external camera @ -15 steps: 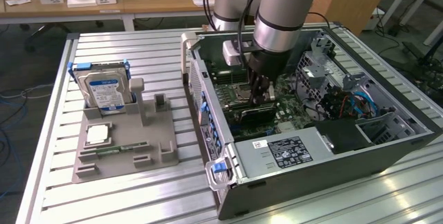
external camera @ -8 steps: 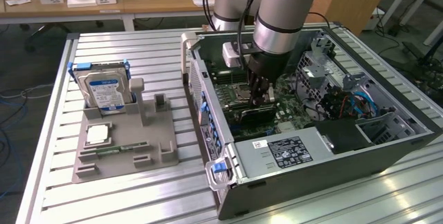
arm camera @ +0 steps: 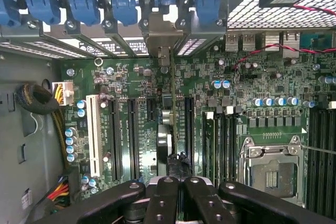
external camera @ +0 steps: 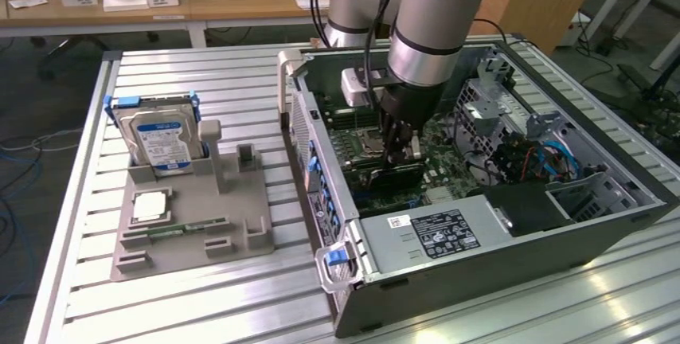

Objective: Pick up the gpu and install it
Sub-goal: 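Press down on the gpu until it lock into place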

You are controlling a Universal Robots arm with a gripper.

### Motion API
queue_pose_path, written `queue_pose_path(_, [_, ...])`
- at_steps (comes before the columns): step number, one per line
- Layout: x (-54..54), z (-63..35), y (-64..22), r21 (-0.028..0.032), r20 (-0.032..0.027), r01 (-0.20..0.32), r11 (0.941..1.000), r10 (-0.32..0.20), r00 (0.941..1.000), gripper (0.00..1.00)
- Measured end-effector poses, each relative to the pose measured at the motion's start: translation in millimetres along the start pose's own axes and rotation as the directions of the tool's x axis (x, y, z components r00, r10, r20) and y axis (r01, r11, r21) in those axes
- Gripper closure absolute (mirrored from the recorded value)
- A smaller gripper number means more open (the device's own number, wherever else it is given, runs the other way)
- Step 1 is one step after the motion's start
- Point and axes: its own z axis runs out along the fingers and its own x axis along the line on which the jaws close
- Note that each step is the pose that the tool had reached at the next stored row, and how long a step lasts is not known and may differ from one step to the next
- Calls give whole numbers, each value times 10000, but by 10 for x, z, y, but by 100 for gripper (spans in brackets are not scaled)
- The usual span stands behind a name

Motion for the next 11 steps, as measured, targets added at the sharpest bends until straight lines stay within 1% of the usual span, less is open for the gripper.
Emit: queue_pose_path(11, [2,7,4,0,0,0,10000,0,10000,89])
